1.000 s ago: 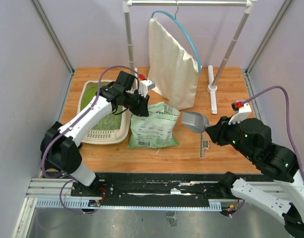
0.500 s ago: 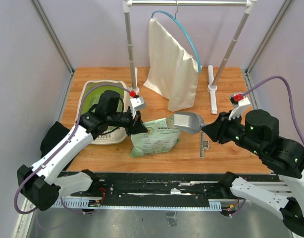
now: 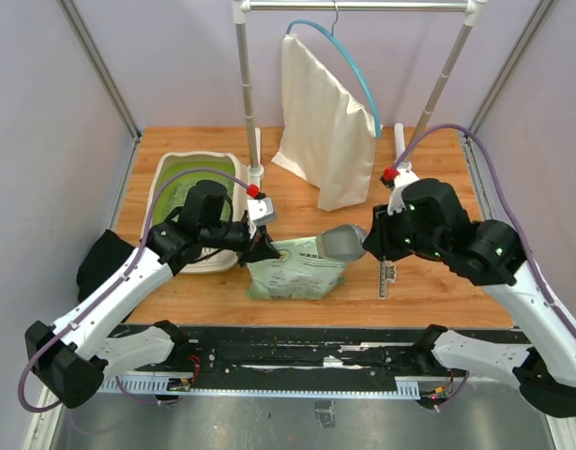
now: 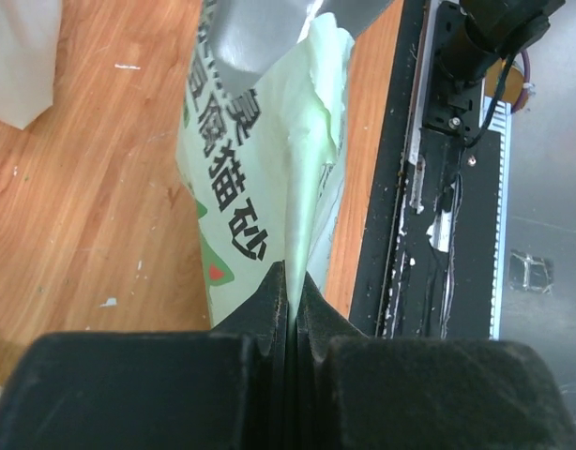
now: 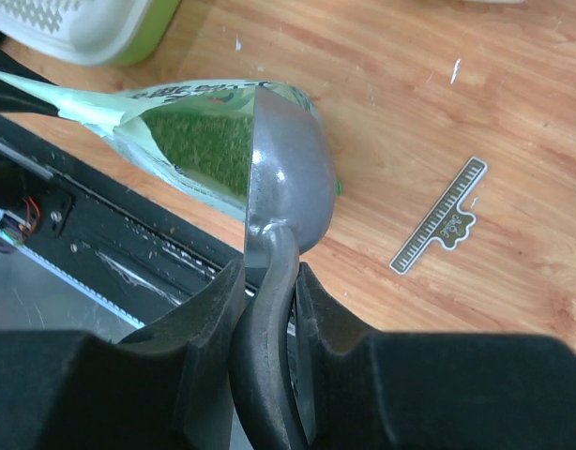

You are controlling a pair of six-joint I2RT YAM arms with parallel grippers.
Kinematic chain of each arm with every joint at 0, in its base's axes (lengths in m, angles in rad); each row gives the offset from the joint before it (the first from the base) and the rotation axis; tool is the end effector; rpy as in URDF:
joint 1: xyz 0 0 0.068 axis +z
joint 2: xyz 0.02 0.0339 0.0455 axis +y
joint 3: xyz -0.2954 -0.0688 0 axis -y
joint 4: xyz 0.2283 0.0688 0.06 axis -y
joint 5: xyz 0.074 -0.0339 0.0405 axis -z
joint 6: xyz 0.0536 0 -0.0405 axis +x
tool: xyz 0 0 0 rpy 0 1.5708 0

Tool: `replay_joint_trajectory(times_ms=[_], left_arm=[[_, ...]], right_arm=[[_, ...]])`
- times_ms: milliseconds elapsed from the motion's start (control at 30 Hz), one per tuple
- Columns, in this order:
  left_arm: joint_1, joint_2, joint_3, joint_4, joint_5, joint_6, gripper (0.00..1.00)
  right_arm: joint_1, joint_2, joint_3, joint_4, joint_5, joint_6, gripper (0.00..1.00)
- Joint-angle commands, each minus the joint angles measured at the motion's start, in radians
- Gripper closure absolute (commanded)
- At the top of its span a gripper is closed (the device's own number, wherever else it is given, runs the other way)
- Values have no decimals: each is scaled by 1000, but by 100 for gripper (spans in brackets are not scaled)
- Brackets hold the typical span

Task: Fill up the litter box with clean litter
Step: 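Scoop the cat litter from the cat litter bag.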

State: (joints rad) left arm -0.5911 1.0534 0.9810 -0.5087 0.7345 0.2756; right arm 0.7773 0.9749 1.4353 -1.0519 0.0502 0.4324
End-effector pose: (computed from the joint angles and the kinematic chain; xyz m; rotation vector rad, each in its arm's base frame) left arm 0.1469 -0.1419 0.3511 1.2710 1.7141 -0.9710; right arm 0.1002 0.0948 0.4421 -0.3537 2.2045 0.6304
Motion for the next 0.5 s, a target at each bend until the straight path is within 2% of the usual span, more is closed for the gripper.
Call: replay_joint_trajectory(times_ms=[0,133,267,367,467], left_arm=[[-19,-38,-3,98,13,44,99],[-30,-45,-12,130,-61,30,99],[-40,-49,-31,225,-124,-24,99],[-84,-31,-38,271,-140,-36,99],[-114,-3,-41,265,-176,-27,99]], right_arm=[[-15,85,44,-82,-93,-42,99],[-14,128,51,-104,-177,-50,99],[-14,172,12,-130,-116,-38,99],[-14,203,-67,-52,-91,0,99],[0,229,-173,100,-121,62,99]])
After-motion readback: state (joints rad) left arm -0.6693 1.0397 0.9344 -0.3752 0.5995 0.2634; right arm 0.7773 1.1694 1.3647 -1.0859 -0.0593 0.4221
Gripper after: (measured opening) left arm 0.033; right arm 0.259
